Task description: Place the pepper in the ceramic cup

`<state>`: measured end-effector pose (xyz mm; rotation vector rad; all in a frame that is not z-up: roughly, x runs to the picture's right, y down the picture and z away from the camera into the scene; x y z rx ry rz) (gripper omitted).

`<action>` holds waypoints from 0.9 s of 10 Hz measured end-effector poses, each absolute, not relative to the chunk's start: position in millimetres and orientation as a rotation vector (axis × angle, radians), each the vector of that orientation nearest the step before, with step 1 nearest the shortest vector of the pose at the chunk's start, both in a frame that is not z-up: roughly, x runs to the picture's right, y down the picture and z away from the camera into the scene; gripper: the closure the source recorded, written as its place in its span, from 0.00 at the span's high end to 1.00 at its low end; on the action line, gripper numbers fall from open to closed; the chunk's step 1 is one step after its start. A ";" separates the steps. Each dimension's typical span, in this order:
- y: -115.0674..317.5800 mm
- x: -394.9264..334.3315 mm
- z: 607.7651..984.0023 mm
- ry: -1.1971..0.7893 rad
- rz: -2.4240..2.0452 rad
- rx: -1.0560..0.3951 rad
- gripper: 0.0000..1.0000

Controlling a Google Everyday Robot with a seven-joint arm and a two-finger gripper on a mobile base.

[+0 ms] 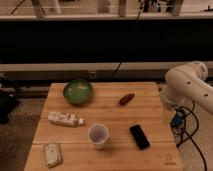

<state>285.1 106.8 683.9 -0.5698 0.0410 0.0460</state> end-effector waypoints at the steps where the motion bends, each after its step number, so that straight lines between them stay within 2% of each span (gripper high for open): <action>1: 106.8 285.1 683.9 0.041 0.046 -0.570 0.80; 6: 104.5 285.0 686.1 0.043 0.043 -0.564 0.80; 9: 80.3 270.8 714.5 0.038 0.013 -0.539 0.80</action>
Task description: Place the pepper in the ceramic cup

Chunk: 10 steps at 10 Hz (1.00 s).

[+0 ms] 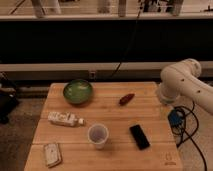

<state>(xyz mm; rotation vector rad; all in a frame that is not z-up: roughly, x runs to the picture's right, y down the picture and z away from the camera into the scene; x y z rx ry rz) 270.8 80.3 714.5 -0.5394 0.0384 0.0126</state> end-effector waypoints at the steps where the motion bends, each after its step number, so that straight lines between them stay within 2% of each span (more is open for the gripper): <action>1: 74.1 268.7 721.9 0.041 0.003 -0.533 0.80; 10: 65.3 235.6 773.5 0.021 -0.111 -0.491 0.80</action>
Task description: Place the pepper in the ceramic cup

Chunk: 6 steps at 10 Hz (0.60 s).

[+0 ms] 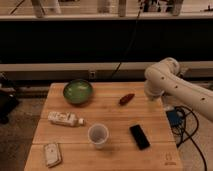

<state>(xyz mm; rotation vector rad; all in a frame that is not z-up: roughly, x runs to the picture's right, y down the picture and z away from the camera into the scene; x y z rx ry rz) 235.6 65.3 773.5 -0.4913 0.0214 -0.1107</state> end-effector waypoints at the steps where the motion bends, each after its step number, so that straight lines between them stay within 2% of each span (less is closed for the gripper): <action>1: 64.5 234.2 778.2 0.021 -0.114 -0.490 0.80; 6: 59.1 214.4 807.1 -0.001 -0.167 -0.485 0.80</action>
